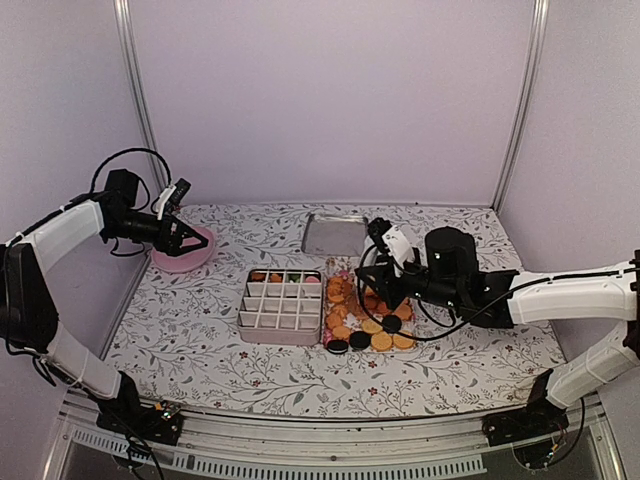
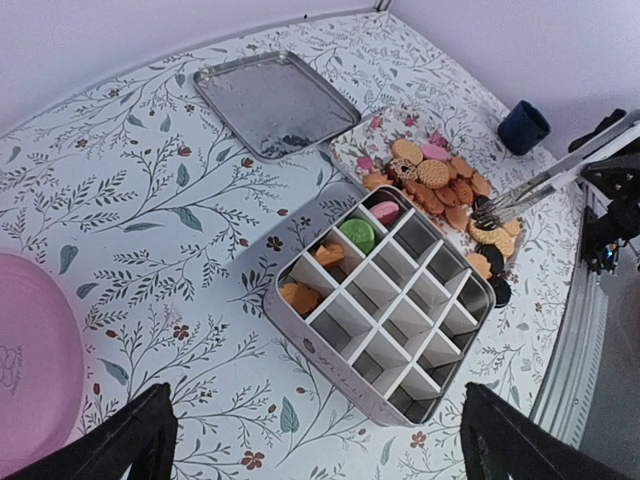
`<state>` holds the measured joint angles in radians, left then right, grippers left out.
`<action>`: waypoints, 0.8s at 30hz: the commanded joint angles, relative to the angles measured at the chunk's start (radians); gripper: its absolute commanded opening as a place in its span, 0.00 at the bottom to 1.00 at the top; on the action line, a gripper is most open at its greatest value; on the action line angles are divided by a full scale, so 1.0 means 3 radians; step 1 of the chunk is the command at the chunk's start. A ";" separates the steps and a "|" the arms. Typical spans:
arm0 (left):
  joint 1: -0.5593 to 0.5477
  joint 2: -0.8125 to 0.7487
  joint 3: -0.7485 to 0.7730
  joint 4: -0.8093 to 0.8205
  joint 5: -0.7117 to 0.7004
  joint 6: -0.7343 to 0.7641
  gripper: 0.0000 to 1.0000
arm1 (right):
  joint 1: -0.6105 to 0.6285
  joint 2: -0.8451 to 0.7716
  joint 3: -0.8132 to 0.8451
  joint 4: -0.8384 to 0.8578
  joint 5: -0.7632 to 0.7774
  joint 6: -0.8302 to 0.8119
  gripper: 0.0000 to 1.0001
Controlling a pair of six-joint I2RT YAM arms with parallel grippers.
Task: Pack the cookies
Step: Pick up the fake cookies from the plate.
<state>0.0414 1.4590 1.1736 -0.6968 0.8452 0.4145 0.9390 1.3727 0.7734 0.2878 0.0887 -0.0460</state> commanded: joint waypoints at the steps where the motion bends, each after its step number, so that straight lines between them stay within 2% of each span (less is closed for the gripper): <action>1: -0.0010 -0.0055 0.0038 0.0027 0.0059 -0.0002 0.99 | 0.0069 0.0019 -0.0052 0.0270 -0.0278 0.0256 0.27; 15: -0.0009 -0.0076 0.0035 0.0027 0.0055 0.0014 0.99 | 0.0163 0.0250 -0.0129 0.0437 -0.0307 0.0380 0.37; 24: -0.0008 -0.0058 0.0030 0.0027 0.0062 0.0016 0.99 | 0.0220 0.0261 -0.0130 0.0315 0.0007 0.0198 0.38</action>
<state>0.0414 1.4586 1.1736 -0.6960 0.8490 0.4152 0.9874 1.4429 0.7330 0.3672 0.0280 0.0479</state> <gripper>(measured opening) 0.993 0.380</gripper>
